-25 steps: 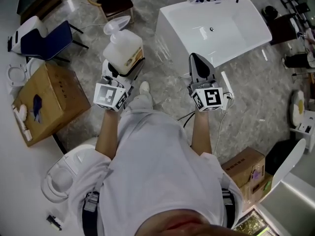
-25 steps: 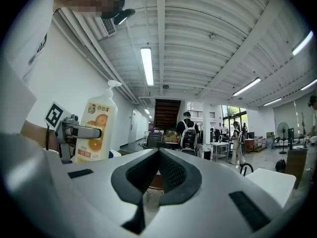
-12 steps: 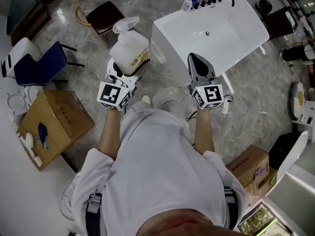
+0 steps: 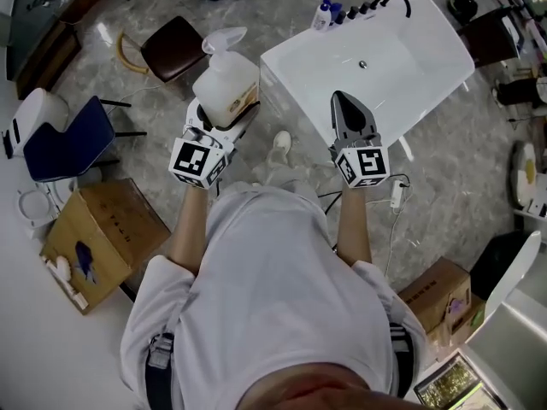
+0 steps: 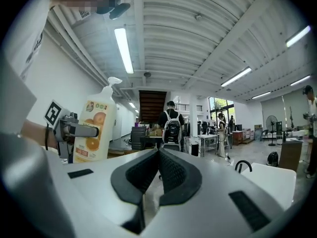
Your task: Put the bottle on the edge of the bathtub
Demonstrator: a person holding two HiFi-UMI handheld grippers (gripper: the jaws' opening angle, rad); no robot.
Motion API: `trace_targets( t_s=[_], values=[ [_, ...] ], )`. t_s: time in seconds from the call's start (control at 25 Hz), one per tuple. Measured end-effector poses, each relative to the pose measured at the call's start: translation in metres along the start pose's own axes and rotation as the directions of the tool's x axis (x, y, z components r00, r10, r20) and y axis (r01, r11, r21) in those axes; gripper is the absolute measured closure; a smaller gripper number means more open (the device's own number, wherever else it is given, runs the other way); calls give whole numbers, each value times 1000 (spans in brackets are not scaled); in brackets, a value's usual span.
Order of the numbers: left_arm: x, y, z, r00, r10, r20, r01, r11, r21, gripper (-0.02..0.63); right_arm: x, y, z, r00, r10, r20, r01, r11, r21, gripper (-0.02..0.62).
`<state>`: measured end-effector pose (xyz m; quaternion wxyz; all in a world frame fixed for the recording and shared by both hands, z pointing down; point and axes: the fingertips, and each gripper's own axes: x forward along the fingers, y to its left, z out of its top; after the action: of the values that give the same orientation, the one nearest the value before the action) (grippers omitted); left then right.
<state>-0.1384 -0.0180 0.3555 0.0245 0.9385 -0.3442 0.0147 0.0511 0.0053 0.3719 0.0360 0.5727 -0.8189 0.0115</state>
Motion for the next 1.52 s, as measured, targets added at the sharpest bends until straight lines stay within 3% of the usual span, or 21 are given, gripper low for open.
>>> trace_targets(
  t_s=[0.24,0.72,1.0,1.28,1.52],
  values=[
    [96,42,-2,999,-33,7,33,999,-23,258,64,-72,13,995,-20,100,22,1000,-17,594],
    [248,85,3,992,-110,62,113,993,-41,258,154,-176,17,995,-7,103,12,999,-47,594],
    [312,94,2,981,-173,88,173,985,5,259,185,-208,12,995,-20,101,25,999,-48,594],
    [373,120,-44,965,-251,75,251,968,8,259,223,-227,-20,991,-58,119,64,997,-42,594],
    [424,143,-118,953,-288,99,289,957,5,258,255,-246,-88,986,-90,141,99,993,-62,594]
  ],
)
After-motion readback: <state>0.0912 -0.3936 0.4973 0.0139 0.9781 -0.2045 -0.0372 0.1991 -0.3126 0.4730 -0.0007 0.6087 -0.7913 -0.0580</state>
